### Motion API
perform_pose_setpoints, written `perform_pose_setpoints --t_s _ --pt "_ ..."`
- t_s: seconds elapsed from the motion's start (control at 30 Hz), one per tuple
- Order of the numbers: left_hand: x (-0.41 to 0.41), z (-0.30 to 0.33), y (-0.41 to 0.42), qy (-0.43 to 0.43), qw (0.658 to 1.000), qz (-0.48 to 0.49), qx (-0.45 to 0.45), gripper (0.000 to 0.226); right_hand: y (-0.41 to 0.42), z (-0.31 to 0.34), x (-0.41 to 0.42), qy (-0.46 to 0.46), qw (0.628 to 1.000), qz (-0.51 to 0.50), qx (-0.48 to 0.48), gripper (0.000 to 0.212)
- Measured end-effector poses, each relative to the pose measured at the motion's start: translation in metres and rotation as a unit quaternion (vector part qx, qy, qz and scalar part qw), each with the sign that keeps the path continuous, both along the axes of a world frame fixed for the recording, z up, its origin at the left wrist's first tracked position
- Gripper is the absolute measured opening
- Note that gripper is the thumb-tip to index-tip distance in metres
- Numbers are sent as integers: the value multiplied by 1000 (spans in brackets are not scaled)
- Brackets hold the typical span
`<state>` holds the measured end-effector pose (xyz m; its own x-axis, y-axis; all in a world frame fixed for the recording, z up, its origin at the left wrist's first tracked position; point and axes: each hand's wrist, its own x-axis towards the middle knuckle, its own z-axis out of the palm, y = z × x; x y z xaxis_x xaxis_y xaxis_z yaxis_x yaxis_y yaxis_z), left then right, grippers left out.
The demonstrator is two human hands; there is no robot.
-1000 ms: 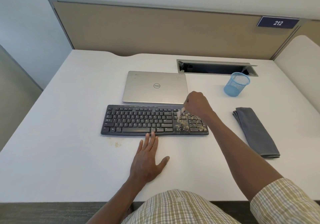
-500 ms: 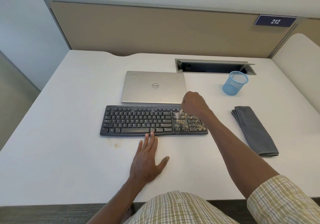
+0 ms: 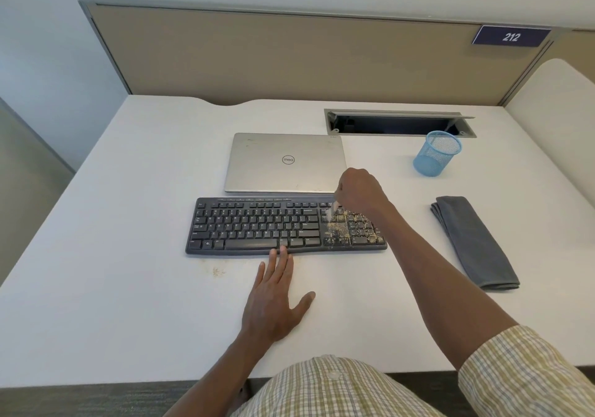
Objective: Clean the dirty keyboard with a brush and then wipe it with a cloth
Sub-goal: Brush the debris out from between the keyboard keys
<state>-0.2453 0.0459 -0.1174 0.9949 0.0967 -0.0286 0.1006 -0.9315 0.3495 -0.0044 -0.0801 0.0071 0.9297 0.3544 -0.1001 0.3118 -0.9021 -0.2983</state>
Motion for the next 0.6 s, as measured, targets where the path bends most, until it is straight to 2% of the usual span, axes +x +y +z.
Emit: perform_pose_setpoints --t_s 0.1,0.2,0.37,0.5,0.6 --pt "0 0 0 3 1000 -2 3 92 1 -1 1 -13 1000 -10 6 18" --pt "0 0 0 -1 1000 1 -2 92 -1 1 0 14 1000 8 -3 16" --pt "0 -1 0 -3 1000 1 -2 92 -8 5 4 -47 997 -58 23 14" --pt "0 -1 0 2 1000 1 -2 93 -14 3 2 8 999 -39 3 15" --pt "0 0 0 3 1000 -2 3 92 -14 6 5 -6 999 -49 18 13"
